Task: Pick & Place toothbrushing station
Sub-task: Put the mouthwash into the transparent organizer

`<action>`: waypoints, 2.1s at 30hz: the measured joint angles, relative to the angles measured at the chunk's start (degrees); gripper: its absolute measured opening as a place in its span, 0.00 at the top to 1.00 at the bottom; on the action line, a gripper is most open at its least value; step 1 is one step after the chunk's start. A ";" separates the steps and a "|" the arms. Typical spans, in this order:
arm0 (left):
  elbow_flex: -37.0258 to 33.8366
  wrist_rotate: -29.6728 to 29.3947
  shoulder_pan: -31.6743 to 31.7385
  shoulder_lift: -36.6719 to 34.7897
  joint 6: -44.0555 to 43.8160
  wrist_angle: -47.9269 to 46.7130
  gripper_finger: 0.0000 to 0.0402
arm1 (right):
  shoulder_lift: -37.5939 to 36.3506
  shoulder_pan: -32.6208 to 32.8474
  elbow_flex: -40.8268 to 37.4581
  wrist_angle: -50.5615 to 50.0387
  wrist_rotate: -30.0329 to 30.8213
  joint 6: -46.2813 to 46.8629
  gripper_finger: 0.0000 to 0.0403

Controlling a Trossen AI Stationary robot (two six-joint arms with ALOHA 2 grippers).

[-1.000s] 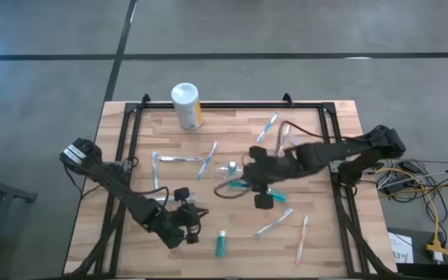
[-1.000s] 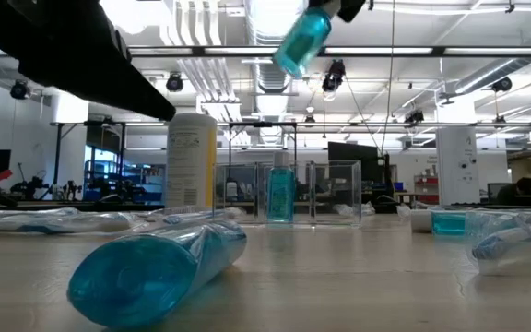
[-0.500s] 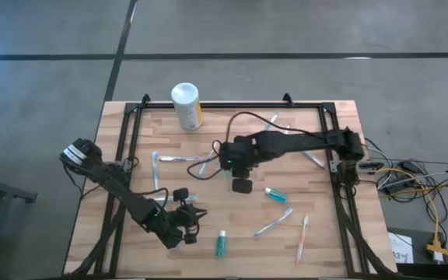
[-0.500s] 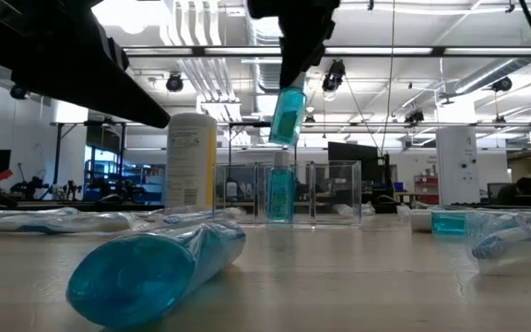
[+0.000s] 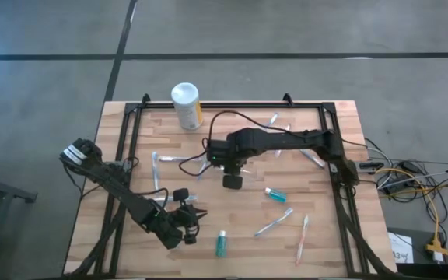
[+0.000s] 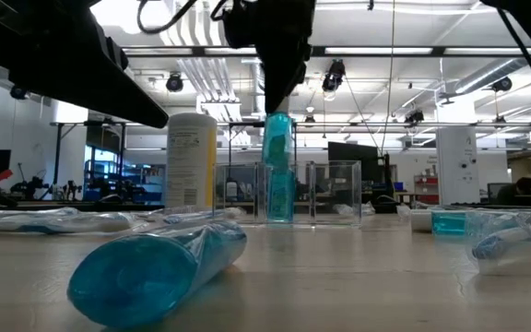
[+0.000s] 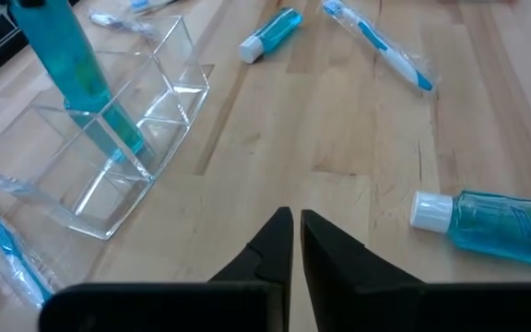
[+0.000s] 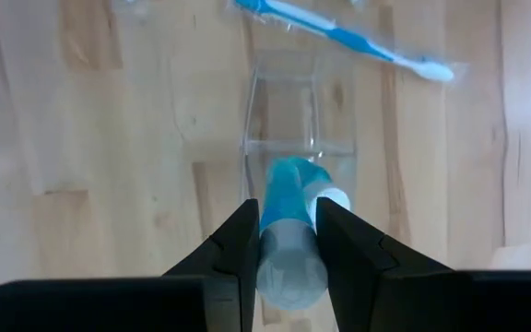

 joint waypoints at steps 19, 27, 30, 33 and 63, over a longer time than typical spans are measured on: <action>0.11 0.02 -0.02 -0.09 -0.73 0.34 0.93 | 0.07 -0.21 -2.43 -1.57 0.21 -0.65 0.79; 0.13 0.02 -0.02 -0.11 -0.67 0.37 0.93 | 0.07 -0.35 -3.21 -1.38 0.20 -1.29 0.79; 0.13 0.02 -0.02 -0.15 -0.69 0.39 0.93 | 0.07 -0.37 -3.38 -1.37 0.17 -1.29 0.79; 0.13 0.02 -0.02 -0.17 -0.71 0.39 0.92 | 0.07 -0.39 -4.05 -1.25 0.15 -1.29 0.79; 0.61 0.00 -0.09 -0.33 0.03 0.55 0.92 | 0.16 -1.00 -8.19 1.81 -1.29 -3.44 0.79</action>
